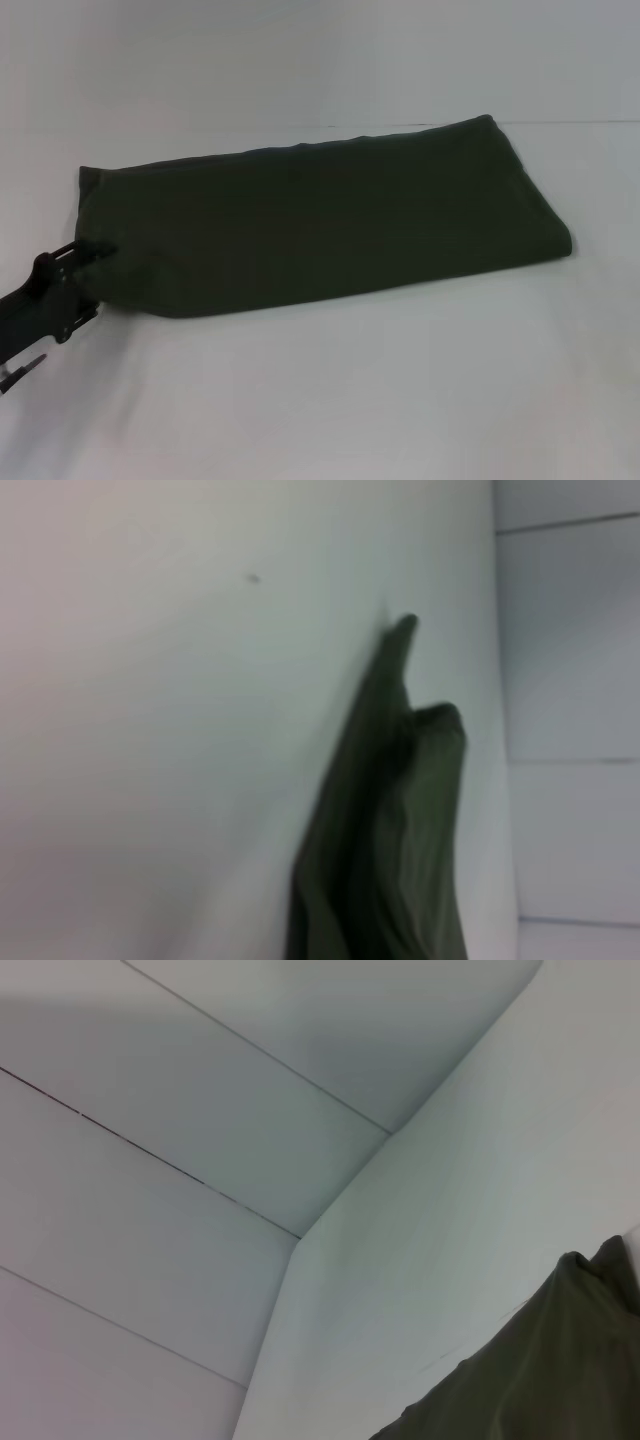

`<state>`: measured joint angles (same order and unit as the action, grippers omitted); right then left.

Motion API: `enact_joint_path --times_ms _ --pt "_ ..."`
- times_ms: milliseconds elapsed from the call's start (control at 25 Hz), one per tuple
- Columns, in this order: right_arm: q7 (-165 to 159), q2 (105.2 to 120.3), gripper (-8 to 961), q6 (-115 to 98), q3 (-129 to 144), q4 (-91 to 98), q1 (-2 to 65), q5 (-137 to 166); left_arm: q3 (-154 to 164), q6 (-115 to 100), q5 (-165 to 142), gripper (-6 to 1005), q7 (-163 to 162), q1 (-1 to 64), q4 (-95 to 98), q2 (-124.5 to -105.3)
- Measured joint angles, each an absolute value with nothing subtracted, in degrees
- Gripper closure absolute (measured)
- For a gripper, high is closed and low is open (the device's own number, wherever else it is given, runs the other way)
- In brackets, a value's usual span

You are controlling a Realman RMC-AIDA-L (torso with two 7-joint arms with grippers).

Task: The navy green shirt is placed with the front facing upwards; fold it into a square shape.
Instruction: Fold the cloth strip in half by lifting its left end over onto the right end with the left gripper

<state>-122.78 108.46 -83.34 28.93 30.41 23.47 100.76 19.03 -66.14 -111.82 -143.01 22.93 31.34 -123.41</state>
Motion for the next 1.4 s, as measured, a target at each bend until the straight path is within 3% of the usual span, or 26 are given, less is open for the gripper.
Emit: enact_joint_path --times_ms 760,1000,1400 --pt "-122.59 108.71 99 -83.60 28.21 30.41 22.61 101.00 21.71 -61.92 -113.68 371 -144.18 24.92 29.55 -122.69" --pt "-122.60 108.69 99 -83.87 28.00 30.41 22.54 100.86 22.49 -62.06 -113.67 378 -143.11 23.98 30.49 -123.29" --pt "-122.83 108.76 98 -84.29 26.70 30.41 21.89 100.93 22.49 -62.46 -113.52 731 -142.40 23.94 30.95 -122.95"
